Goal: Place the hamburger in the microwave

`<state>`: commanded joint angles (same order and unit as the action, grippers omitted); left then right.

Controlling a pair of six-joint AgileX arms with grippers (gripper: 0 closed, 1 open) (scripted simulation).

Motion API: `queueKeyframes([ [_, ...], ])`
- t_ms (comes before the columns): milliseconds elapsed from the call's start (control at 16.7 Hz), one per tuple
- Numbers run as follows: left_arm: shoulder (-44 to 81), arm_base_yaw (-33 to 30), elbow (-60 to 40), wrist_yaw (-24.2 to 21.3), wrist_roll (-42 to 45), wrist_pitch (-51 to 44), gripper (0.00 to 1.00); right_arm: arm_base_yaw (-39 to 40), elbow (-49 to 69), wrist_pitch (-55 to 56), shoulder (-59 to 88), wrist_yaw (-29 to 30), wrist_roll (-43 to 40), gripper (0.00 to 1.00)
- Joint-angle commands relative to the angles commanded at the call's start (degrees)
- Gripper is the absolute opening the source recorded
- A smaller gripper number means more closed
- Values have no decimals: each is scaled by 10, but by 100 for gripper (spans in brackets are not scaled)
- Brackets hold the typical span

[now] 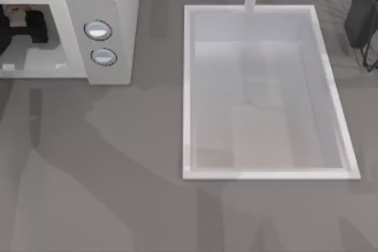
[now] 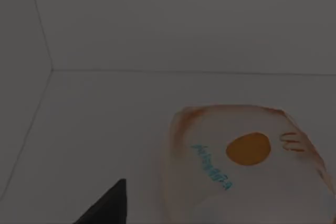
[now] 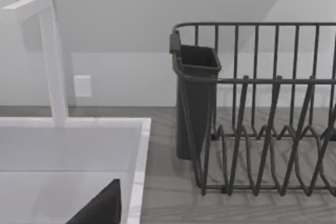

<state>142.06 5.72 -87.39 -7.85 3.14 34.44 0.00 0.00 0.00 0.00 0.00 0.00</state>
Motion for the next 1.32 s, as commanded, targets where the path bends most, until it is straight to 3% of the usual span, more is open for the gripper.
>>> queueKeyframes([
  [60, -82, 18, 133, 0, 0, 47, 100, 0, 0, 0, 0, 0, 0, 100],
  [420, -131, 38, 226, -9, 6, 97, 100, 0, 0, 0, 0, 0, 0, 100],
  [900, -290, 78, 562, -56, 25, 254, 100, 0, 0, 0, 0, 0, 0, 100],
  [1080, -324, 92, 629, -66, 28, 292, 100, 0, 0, 0, 0, 0, 0, 100],
  [1320, -331, 95, 642, -68, 29, 301, 100, 0, 0, 0, 0, 0, 0, 100],
])
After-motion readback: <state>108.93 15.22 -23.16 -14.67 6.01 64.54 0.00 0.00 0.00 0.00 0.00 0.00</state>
